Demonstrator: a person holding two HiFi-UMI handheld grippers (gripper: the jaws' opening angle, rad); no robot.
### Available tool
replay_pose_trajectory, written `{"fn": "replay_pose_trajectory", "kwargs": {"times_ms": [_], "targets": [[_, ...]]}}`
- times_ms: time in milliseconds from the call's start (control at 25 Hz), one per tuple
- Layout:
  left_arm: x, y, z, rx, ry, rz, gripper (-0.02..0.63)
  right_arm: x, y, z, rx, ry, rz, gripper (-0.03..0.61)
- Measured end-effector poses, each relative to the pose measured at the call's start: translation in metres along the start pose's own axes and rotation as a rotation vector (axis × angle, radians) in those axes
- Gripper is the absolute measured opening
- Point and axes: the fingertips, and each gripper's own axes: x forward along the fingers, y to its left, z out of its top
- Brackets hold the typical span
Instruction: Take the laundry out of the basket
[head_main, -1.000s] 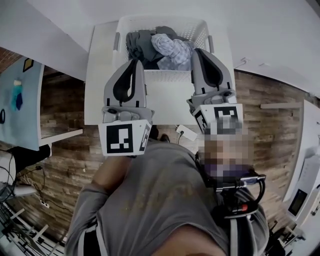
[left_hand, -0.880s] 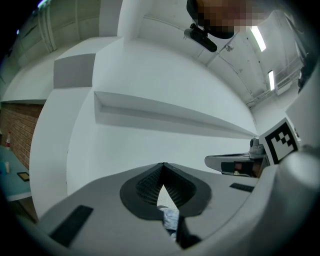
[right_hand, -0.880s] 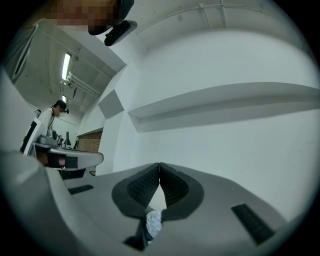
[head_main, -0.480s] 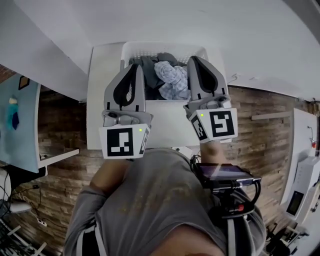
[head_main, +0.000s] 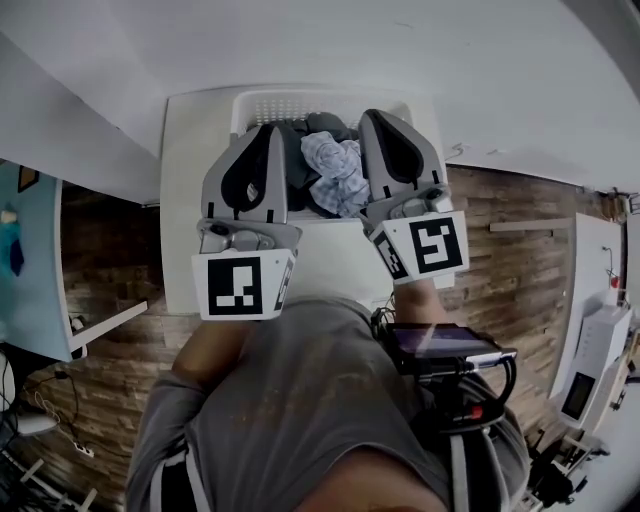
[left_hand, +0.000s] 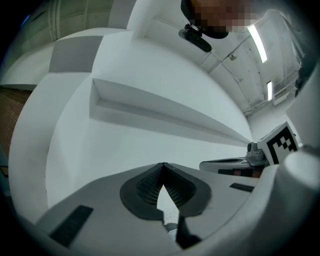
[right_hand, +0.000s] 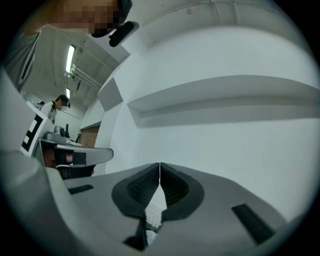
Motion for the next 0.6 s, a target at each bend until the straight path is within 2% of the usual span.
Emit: {"fn": "replay_pose_trajectory", "kwargs": {"times_ms": [160, 280, 360, 600], "targets": [[0.013, 0.003, -0.017, -0.029, 0.044, 0.012, 0.008, 0.011, 0.001, -0.024, 0.023, 0.049, 0.055, 0.009], [0.022, 0.009, -0.020, -0.041, 0.045, 0.011, 0.008, 0.020, 0.001, -0.042, 0.035, 0.080, 0.097, 0.023], [0.026, 0.011, -0.019, -0.047, 0.046, 0.011, 0.008, 0.024, 0.003, -0.059, 0.048, 0.124, 0.133, 0.132], [0.040, 0.022, -0.044, -0.105, 0.095, 0.009, 0.008, 0.044, 0.016, -0.108, 0.062, 0.251, 0.235, 0.270]]}}
